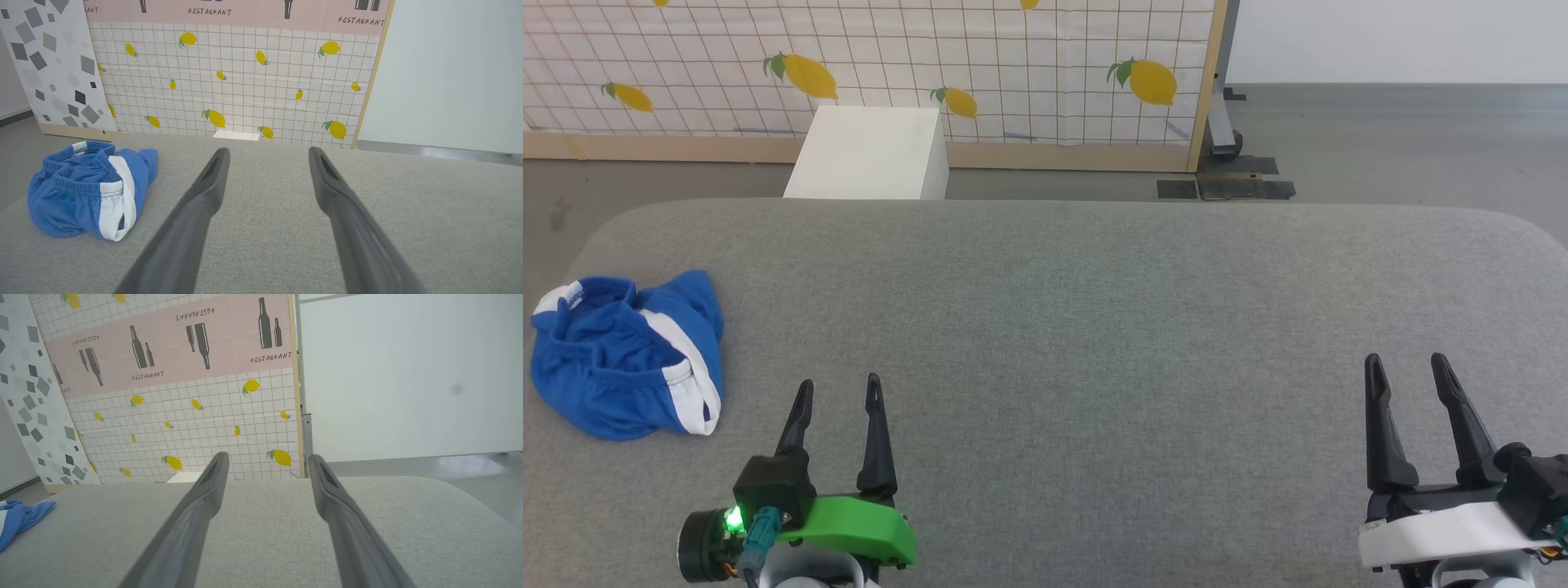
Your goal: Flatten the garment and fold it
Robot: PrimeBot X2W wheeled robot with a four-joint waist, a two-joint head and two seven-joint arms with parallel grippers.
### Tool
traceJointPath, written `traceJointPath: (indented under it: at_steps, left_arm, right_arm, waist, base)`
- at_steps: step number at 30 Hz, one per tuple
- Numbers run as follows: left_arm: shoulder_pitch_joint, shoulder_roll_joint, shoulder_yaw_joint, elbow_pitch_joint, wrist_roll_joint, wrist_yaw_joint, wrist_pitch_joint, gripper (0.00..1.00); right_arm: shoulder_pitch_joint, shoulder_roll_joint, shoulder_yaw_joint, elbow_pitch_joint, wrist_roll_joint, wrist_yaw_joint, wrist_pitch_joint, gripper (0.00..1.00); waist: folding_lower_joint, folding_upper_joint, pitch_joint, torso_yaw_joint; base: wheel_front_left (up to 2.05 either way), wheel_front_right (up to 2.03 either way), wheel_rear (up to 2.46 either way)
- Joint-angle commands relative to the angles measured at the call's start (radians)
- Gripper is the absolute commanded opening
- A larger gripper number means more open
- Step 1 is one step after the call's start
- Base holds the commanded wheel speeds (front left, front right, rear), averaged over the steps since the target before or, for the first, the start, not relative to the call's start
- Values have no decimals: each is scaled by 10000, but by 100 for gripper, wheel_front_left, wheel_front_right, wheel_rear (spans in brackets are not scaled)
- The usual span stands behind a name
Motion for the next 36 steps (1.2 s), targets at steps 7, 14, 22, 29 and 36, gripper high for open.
traceJointPath:
  at_steps: [7, 14, 22, 29, 36]
  left_arm:
    - [-6, -47, -50, 39, 147, 75, -76, 100]
    - [7, -47, -59, 40, 26, 81, -76, 100]
    - [38, -47, -41, 40, 1, 77, -76, 100]
    - [-2, -47, -37, 61, 7, 60, -76, 100]
    - [-39, -47, -25, 98, 25, 41, -76, 100]
  right_arm:
    - [157, 15, -182, 122, -259, -15, -57, 100]
    - [164, 15, -137, 204, -241, -15, -57, 100]
    - [171, 15, -116, 255, -241, -15, -57, 100]
    - [163, 15, -132, 236, -241, -15, -57, 100]
    - [132, 15, -160, 225, -258, -15, -57, 100]
  waist:
    - [0, 0, -9, 13]
    - [0, 0, -19, 44]
    - [0, 0, -14, 34]
    - [0, 0, 26, 71]
    - [0, 0, 72, 176]
  base:
    - [0, 0, 0]
    - [0, 0, 0]
    - [0, 0, 0]
    - [0, 0, 0]
    - [0, 0, 0]
